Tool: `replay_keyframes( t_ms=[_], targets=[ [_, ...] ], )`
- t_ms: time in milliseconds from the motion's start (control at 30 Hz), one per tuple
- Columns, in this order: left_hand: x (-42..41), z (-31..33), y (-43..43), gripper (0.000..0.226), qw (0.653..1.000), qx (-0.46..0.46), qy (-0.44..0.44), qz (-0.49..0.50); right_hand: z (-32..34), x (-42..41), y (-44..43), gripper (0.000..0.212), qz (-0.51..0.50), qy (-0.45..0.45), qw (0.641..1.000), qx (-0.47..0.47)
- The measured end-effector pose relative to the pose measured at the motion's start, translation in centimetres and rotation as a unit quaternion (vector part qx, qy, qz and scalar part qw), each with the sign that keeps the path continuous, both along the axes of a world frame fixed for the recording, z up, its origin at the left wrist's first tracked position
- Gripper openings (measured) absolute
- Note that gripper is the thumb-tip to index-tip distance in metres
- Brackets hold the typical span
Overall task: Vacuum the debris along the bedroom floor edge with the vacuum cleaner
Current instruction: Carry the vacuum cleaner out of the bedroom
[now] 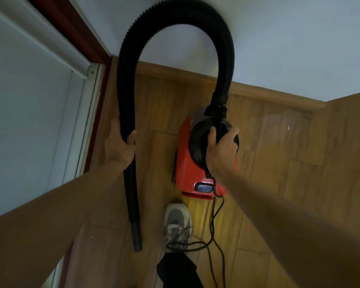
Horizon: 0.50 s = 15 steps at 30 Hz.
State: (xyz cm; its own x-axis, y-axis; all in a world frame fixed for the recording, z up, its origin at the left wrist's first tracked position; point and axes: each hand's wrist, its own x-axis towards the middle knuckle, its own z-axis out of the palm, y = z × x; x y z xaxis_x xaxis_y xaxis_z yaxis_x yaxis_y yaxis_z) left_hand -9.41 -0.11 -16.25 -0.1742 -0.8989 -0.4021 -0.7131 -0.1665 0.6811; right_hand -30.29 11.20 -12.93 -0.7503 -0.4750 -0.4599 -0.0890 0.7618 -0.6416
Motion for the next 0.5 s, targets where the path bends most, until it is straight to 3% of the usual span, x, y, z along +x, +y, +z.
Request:
replay_keyframes(
  t_ms=[333,500],
  targets=[
    [0.7,1.7,-0.4,0.053,0.999,0.018,-0.022,0.018,1.2,-0.2,0.0,0.037,0.059,-0.01,0.997,0.041],
    [0.8,4.1,-1.6,0.066,0.999,0.039,-0.03,0.012,2.9,-0.4,0.0,0.065,0.122,-0.018,0.987,0.101]
  ],
)
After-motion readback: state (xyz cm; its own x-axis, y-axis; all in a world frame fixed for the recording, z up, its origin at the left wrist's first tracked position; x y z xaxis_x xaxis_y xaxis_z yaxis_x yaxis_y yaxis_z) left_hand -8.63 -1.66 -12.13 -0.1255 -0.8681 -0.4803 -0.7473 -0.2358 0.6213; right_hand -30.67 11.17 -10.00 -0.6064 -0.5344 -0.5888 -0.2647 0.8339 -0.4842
